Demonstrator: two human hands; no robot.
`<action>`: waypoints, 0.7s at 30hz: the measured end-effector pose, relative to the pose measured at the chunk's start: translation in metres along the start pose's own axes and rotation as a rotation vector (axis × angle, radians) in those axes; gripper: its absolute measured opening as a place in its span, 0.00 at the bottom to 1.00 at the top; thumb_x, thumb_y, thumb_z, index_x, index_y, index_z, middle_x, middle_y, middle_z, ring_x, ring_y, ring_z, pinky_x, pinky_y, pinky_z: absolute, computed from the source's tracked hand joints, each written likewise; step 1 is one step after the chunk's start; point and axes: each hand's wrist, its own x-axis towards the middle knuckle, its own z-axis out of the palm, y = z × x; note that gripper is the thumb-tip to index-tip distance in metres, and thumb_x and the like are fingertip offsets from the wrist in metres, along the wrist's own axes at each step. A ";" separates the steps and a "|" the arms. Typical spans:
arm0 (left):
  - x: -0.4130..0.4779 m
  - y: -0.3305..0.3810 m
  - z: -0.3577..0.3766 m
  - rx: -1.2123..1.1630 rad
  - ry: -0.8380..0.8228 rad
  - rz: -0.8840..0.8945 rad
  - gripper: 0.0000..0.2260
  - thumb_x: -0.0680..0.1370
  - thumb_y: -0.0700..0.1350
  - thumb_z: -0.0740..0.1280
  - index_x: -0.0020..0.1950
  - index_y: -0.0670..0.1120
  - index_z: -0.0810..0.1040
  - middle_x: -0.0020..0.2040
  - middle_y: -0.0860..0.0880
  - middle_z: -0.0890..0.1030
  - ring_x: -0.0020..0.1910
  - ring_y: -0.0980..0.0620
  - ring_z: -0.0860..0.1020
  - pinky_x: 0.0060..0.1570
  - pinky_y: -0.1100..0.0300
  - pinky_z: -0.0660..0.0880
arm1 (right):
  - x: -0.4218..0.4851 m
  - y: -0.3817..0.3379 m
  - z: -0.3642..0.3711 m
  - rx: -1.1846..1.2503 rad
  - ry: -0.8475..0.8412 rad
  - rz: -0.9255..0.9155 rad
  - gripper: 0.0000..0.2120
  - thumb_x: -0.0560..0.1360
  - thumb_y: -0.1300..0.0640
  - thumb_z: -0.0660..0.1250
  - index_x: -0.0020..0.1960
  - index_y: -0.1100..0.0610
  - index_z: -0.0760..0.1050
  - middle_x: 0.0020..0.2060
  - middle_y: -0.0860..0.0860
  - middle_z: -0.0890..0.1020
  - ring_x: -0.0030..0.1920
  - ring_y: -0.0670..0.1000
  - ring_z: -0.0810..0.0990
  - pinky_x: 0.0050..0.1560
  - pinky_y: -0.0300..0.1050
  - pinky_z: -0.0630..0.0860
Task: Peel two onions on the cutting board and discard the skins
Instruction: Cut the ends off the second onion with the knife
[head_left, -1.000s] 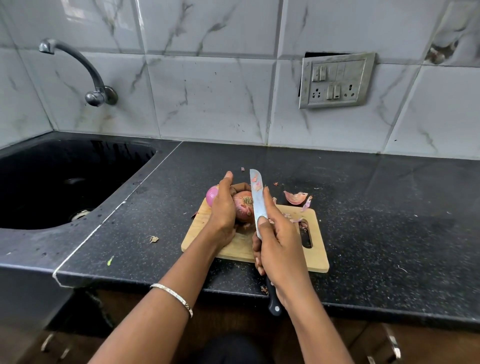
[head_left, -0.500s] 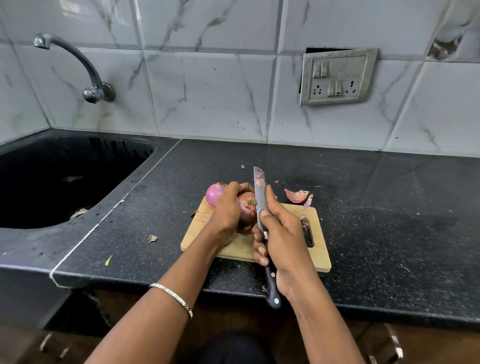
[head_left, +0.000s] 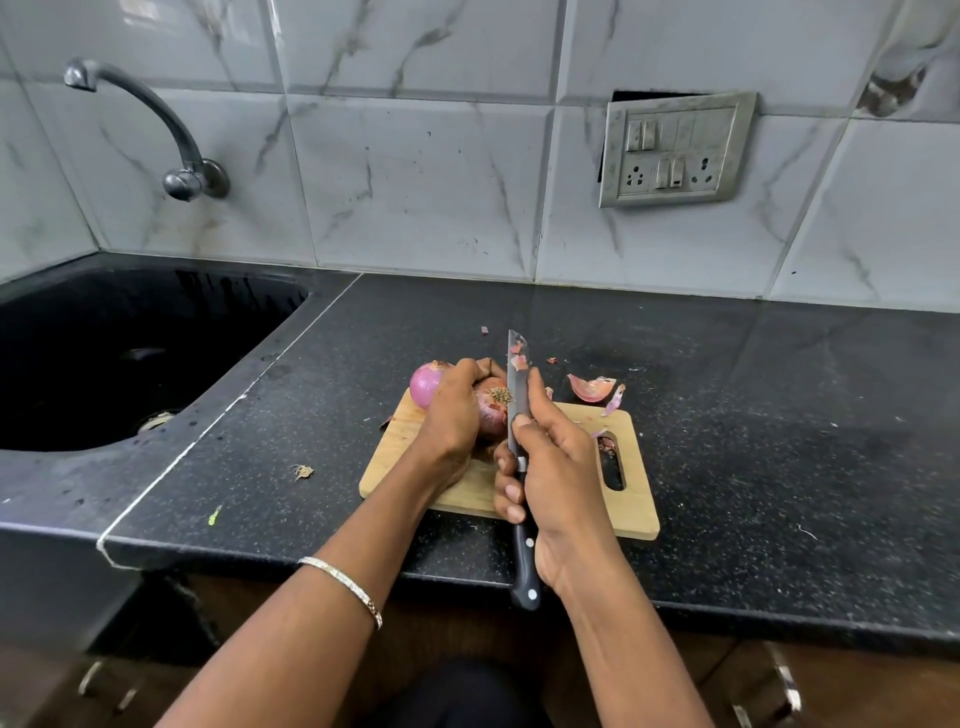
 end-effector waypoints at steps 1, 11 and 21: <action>0.001 -0.001 0.000 0.004 0.003 0.007 0.18 0.83 0.44 0.50 0.38 0.42 0.73 0.29 0.46 0.77 0.25 0.52 0.72 0.25 0.62 0.68 | -0.002 0.001 0.000 0.005 -0.003 0.000 0.26 0.86 0.63 0.54 0.70 0.34 0.71 0.29 0.51 0.67 0.23 0.45 0.63 0.20 0.36 0.60; 0.005 -0.007 -0.003 0.061 0.010 0.050 0.17 0.82 0.45 0.52 0.38 0.43 0.73 0.31 0.46 0.75 0.25 0.53 0.71 0.25 0.63 0.68 | -0.006 -0.004 0.007 0.086 0.026 0.027 0.25 0.86 0.63 0.54 0.69 0.35 0.72 0.28 0.51 0.68 0.23 0.46 0.62 0.20 0.36 0.58; 0.008 -0.008 -0.005 0.089 0.058 0.106 0.13 0.74 0.51 0.57 0.35 0.46 0.75 0.31 0.48 0.76 0.30 0.52 0.71 0.33 0.56 0.68 | -0.021 0.005 0.006 0.104 -0.013 0.034 0.25 0.86 0.62 0.53 0.67 0.32 0.72 0.29 0.51 0.68 0.24 0.45 0.62 0.21 0.36 0.58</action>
